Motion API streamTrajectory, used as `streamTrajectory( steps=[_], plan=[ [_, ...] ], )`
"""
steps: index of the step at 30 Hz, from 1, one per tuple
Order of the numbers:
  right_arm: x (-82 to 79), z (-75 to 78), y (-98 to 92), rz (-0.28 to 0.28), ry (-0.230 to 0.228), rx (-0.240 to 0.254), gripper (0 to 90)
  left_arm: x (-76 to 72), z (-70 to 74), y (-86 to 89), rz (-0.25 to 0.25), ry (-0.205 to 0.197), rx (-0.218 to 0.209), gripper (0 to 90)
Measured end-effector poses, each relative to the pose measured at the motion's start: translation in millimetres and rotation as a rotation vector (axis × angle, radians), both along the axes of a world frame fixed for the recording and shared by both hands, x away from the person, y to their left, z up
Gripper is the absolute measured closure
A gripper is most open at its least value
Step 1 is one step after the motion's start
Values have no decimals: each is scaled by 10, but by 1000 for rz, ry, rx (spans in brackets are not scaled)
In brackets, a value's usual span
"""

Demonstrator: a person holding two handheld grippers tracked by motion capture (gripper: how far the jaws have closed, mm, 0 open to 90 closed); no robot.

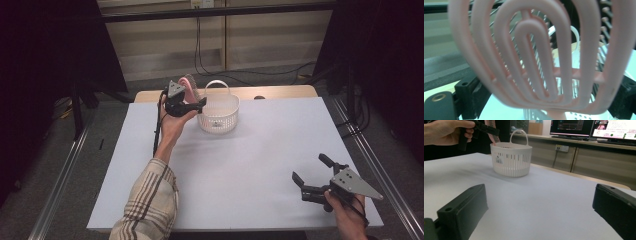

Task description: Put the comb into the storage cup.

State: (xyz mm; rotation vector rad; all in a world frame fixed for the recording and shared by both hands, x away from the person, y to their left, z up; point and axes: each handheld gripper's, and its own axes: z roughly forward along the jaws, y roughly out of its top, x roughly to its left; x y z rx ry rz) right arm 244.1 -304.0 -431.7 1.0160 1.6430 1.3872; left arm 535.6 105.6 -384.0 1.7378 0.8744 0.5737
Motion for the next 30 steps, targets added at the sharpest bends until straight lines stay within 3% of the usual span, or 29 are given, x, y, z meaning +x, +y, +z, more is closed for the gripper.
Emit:
streamTrajectory(
  steps=[12, 22, 30],
  plan=[
    [7, -5, 5, 2, 5, -4, 0, -42, 24, 76, 0, -13, -10, 54],
    [8, -7, 8, 5, 6, -5, 0, -7, -23, 52, -8, -7, -3, 67],
    [8, -7, 7, 3, 5, -4, 0, -31, 15, 67, -7, -26, -2, 67]
  ],
)
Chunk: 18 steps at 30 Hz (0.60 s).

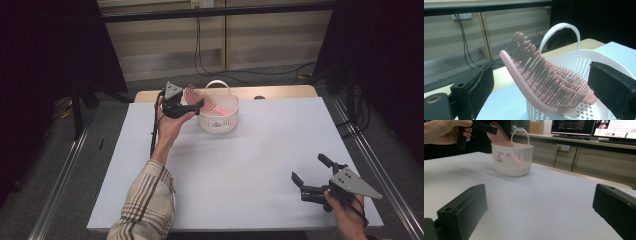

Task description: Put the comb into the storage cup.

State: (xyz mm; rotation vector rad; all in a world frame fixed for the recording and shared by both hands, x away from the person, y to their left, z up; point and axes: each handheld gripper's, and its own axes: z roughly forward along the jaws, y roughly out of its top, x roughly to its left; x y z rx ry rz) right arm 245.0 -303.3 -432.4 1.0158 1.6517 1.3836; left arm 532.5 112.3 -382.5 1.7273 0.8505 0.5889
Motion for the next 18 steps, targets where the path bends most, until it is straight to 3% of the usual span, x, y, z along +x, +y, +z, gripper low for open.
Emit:
streamTrajectory(
  steps=[10, 18],
  plan=[
    [2, 1, 0, -4, -1, 1, 0, -67, 68, 98, 14, -15, 19, 38],
    [2, 1, -3, -6, -2, 1, 0, -165, 113, 159, 20, -38, 1, 33]
  ],
)
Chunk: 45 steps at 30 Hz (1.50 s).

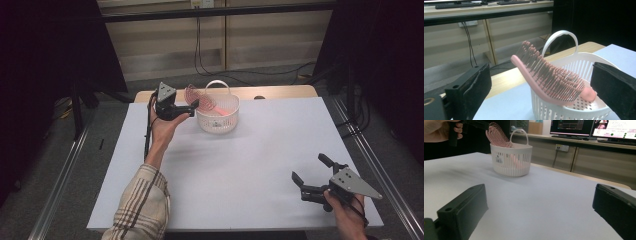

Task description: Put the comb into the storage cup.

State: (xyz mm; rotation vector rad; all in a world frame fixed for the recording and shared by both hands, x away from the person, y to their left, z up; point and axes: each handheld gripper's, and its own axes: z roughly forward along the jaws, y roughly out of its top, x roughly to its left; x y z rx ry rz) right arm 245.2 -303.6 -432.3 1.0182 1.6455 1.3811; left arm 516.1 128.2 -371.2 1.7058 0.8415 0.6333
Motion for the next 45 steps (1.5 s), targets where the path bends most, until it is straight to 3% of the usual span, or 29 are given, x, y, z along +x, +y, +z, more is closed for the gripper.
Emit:
streamTrajectory(
  steps=[11, 17, 25, 28, 33, 45],
  plan=[
    [-6, 2, -7, -3, -4, 1, 0, -162, 68, 132, 17, -39, -10, 19],
    [-8, 4, -3, -6, -7, 2, 0, -275, 114, 214, 15, -44, -90, 22],
    [-2, 1, -7, -7, -6, 6, 0, -440, 162, 286, 31, -116, -46, 22],
    [3, -3, -12, -9, -7, 6, 0, -469, 141, 310, 27, -111, -48, 21],
    [9, -8, -31, -17, -5, 8, 0, -496, 93, 331, 25, -97, -18, 21],
    [14, -10, -33, -11, -6, 9, 0, -644, 47, 397, 27, -81, -44, 24]
  ],
)
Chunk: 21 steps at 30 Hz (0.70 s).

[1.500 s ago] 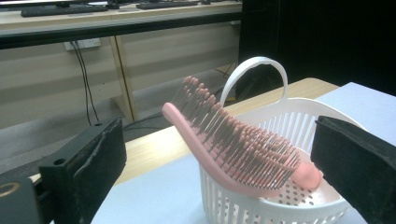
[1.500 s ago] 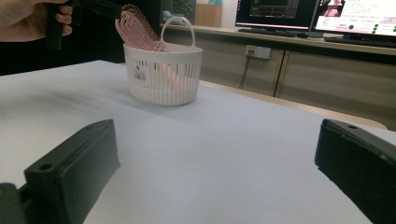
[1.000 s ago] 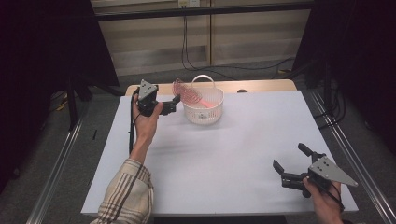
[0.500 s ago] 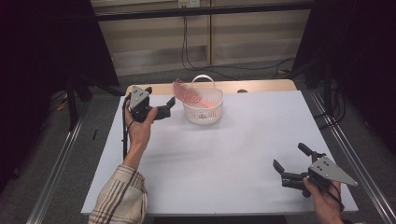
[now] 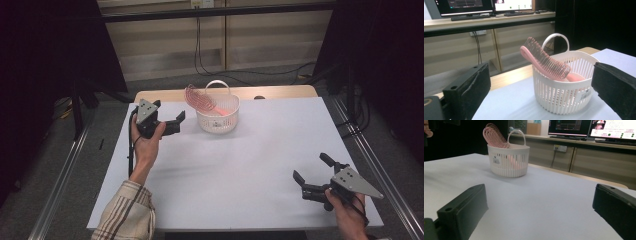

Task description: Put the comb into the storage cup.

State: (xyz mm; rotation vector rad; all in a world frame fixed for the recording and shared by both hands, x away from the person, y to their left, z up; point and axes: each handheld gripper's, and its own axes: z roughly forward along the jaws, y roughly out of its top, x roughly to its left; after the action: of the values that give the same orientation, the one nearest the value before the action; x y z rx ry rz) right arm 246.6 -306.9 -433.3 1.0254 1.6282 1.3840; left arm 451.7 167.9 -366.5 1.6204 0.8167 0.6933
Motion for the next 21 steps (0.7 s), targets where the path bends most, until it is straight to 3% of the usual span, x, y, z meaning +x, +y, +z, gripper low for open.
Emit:
streamTrajectory(
  steps=[4, 7, 11, 13, 15, 21],
  plan=[
    [-8, 6, 6, -2, -3, 2, 0, -45, -46, 17, 15, -5, 16, 25],
    [-13, 15, 17, -3, -8, -3, 0, -80, -85, 39, 1, 28, -8, 25],
    [-8, 18, 28, 0, -8, -1, 0, -190, -106, 74, 3, 1, -54, 25],
    [-6, 20, 29, -1, -10, -2, 0, -242, -87, 79, 16, -29, -43, 24],
    [-6, 21, 30, 0, -11, -1, 0, -270, -86, 82, -1, -8, -52, 24],
    [-2, 22, 33, 0, -12, -5, 0, -328, -183, 57, 13, 14, 31, 21]
  ],
)
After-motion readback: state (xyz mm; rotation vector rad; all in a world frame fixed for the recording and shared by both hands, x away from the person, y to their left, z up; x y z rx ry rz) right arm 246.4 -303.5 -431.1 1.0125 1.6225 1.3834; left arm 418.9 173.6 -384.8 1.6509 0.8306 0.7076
